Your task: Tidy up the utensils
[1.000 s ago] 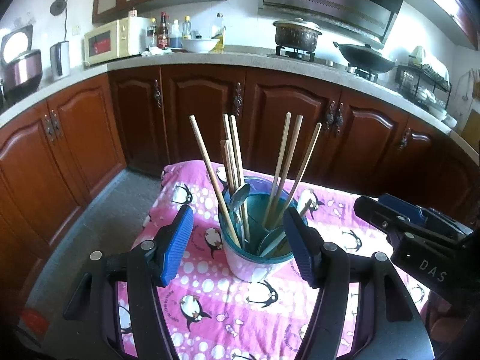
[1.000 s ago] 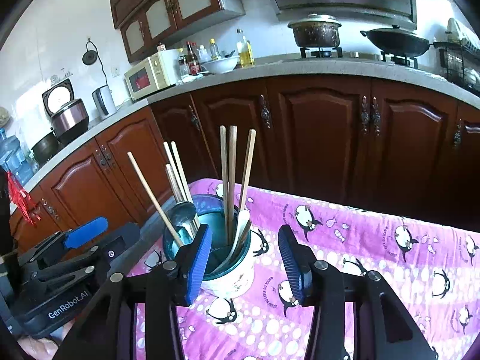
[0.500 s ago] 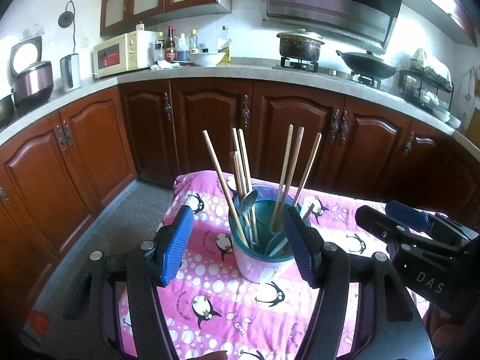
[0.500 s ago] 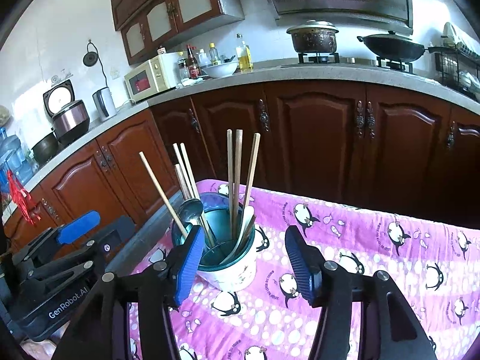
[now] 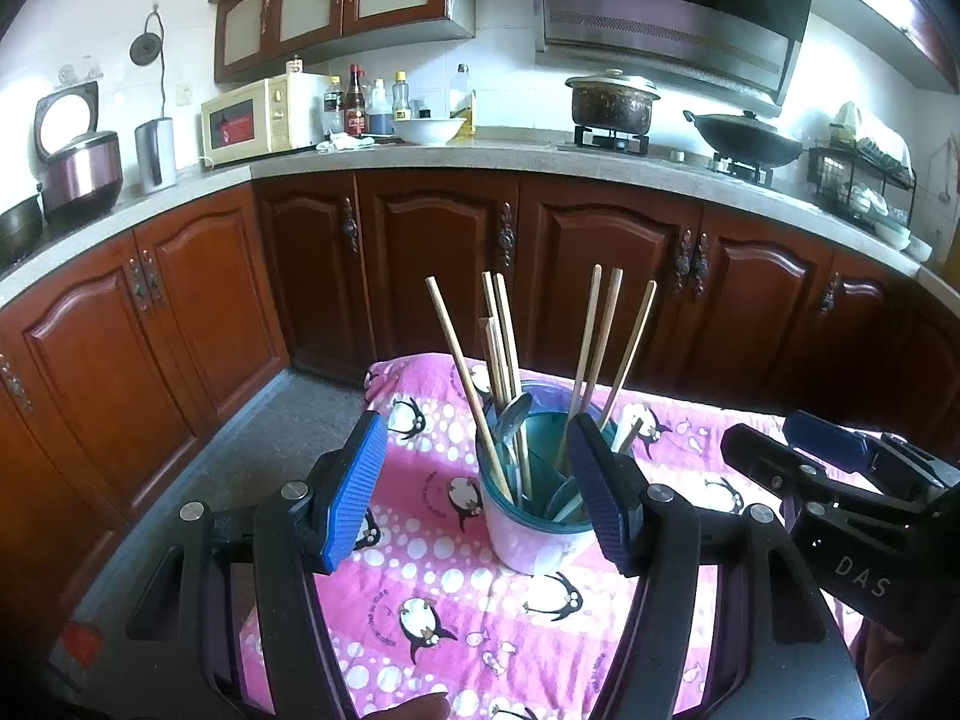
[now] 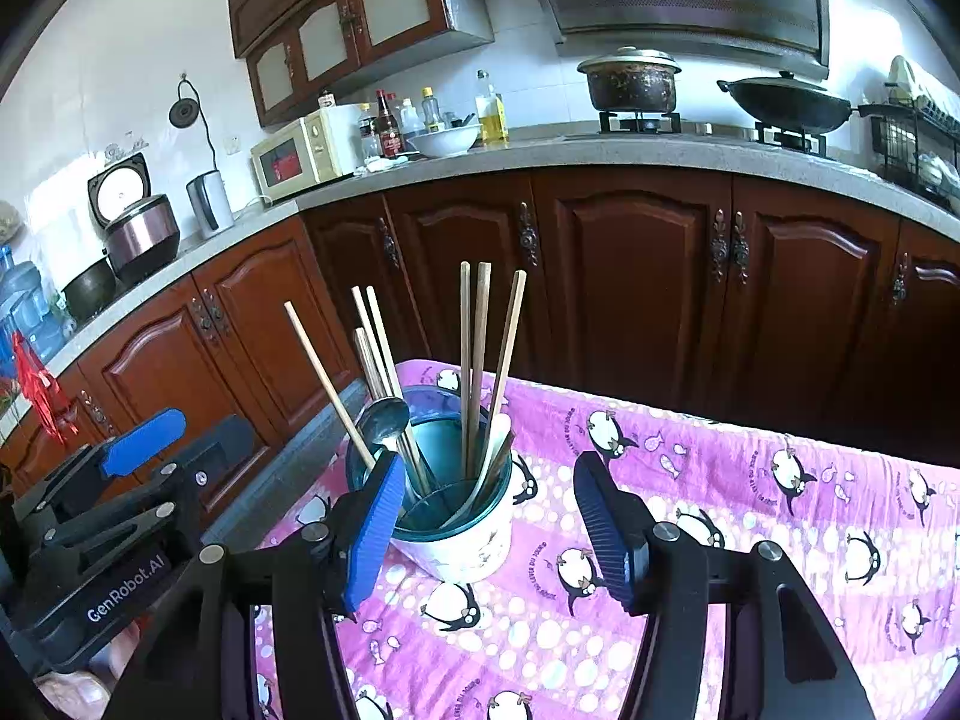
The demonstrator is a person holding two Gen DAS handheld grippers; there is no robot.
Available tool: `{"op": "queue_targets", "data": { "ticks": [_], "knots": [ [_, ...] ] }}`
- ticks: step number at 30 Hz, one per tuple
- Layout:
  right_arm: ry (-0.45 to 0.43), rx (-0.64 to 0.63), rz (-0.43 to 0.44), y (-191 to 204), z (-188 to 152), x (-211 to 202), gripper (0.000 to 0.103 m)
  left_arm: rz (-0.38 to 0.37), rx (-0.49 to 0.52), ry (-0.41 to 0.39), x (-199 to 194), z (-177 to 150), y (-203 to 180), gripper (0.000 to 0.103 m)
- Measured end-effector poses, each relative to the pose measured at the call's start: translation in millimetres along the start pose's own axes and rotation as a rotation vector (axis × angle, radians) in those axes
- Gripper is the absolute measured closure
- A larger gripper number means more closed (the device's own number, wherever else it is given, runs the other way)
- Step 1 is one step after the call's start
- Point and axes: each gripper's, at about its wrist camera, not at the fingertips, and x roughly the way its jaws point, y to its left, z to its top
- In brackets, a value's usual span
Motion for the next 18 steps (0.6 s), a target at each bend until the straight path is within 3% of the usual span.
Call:
{"op": "queue_targets", "data": {
  "ticks": [18],
  "knots": [
    [0.007,0.004,0.002,-1.2,-0.8,2.3,0.046,0.017,0.007,-0.023,-6.2,0.8,-1.4,0.041]
  ]
}}
